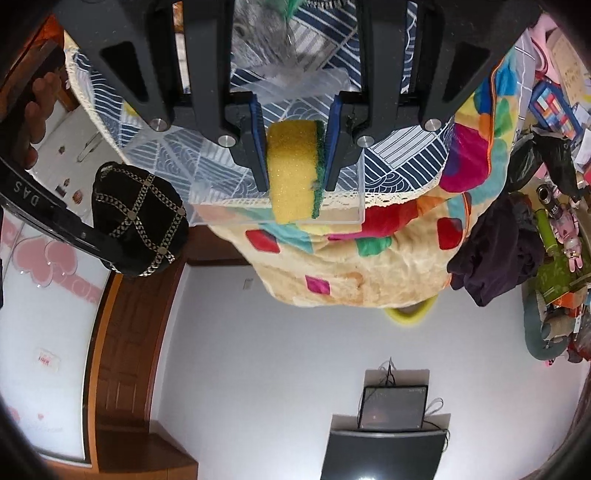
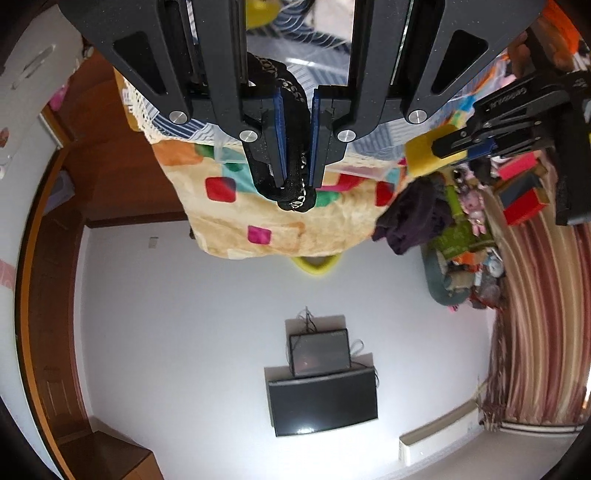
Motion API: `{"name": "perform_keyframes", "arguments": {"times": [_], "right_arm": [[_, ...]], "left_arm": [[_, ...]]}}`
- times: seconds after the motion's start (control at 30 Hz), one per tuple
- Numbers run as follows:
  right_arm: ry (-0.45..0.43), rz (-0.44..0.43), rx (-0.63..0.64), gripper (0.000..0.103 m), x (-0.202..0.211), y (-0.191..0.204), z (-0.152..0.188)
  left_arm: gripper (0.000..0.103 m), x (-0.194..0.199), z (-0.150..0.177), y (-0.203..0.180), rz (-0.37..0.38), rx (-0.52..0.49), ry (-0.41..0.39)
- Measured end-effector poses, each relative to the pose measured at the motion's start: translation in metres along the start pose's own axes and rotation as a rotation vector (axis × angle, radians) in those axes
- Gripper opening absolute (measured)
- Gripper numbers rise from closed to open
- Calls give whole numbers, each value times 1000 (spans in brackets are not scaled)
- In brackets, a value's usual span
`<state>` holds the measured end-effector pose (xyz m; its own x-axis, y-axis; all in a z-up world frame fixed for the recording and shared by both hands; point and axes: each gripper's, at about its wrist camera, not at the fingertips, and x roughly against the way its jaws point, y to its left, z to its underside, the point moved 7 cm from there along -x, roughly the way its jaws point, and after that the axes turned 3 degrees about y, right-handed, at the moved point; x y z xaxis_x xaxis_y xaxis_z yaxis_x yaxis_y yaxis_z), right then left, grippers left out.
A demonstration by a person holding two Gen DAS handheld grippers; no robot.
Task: Organize soft objects
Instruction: 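Grasp the yellow sponge with the left gripper while the right grasps the black bag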
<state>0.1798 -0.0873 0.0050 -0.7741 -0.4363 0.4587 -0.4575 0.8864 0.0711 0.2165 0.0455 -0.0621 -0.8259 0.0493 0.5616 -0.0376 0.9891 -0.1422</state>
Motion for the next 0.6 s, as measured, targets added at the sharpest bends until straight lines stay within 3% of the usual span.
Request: {"name": "perform_keyframes", "arguments": {"times": [0.2,0.6], "right_arm": [[131,35,20,10,-49,-2,24],[338,-64,36,11,-77,7,60]], "left_arm": [[28,-44,7,6,-37,-9,101],[28,-74,21,0,-64,-59,191]]}}
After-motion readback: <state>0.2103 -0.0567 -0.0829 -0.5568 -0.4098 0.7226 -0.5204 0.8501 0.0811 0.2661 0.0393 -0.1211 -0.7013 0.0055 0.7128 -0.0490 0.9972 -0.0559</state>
